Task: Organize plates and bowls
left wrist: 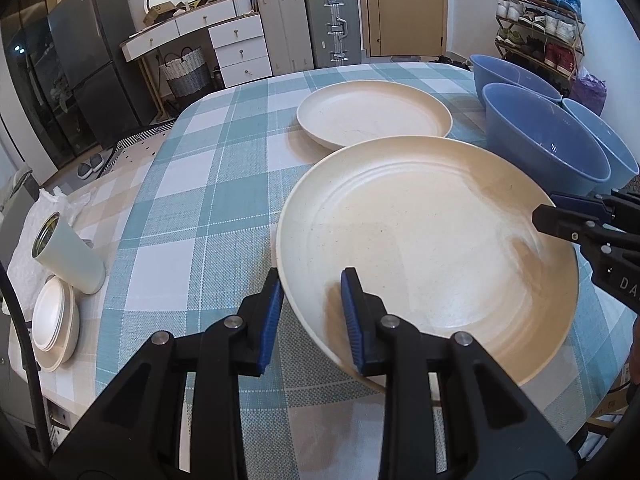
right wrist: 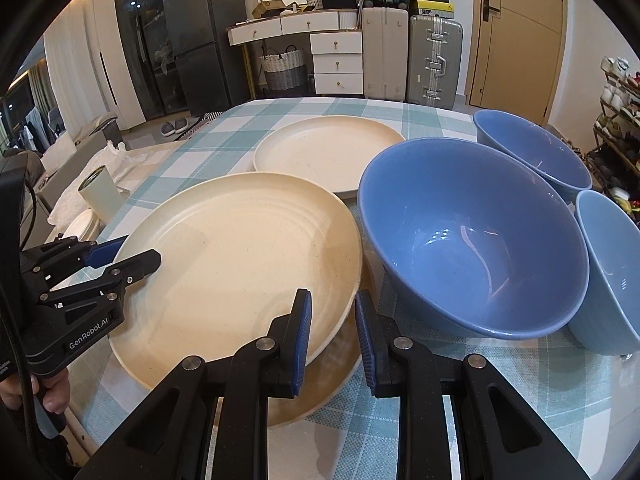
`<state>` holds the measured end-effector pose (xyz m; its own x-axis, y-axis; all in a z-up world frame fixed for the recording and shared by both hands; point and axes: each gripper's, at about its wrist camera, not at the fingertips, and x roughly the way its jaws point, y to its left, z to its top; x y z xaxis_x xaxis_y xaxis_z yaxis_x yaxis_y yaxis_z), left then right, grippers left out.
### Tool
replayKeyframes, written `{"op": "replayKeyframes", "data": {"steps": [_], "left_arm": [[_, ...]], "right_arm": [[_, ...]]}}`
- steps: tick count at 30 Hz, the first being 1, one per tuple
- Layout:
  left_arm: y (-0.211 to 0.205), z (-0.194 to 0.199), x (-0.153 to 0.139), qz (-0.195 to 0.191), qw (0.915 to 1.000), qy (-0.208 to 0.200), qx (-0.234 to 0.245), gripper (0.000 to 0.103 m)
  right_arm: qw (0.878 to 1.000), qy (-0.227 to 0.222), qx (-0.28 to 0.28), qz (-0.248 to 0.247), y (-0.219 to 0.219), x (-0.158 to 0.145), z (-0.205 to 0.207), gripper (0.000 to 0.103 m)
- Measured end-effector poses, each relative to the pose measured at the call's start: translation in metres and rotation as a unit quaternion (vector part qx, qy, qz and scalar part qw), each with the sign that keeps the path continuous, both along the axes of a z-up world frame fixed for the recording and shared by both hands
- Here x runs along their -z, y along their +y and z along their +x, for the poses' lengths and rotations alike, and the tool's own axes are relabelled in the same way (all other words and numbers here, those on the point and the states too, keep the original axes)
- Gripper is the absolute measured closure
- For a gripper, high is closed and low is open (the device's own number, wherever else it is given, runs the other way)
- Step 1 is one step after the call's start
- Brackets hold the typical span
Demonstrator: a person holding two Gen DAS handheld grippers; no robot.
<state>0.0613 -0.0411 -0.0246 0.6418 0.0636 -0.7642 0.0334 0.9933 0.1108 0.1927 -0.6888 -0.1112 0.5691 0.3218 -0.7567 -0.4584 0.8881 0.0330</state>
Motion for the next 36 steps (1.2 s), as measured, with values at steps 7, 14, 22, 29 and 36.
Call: {"op": "replayKeyframes", "data": {"steps": [7, 14, 22, 29, 36], "left_arm": [[-0.008, -0.002, 0.006, 0.017, 0.9998, 0.008, 0.011, 0.077], [-0.014, -0.001, 0.015, 0.032, 0.9991, 0.019, 0.022, 0.077], [-0.020, 0.001, 0.025, 0.046, 0.9980, 0.033, 0.030, 0.077], [-0.021, 0.002, 0.027, 0.046, 0.9977, 0.036, 0.034, 0.072], [-0.022, 0.000, 0.027, 0.035, 0.9980, 0.037, 0.038, 0.068]], "right_arm": [[1.000, -0.007, 0.002, -0.017, 0.001, 0.005, -0.002, 0.080], [0.999, -0.012, 0.007, -0.030, -0.001, 0.009, -0.005, 0.079], [0.999, -0.016, 0.013, -0.047, -0.001, 0.017, -0.006, 0.079], [0.999, -0.012, 0.012, -0.047, 0.000, 0.020, -0.006, 0.078], [0.999, -0.009, 0.011, -0.046, 0.000, 0.021, -0.006, 0.078]]}}
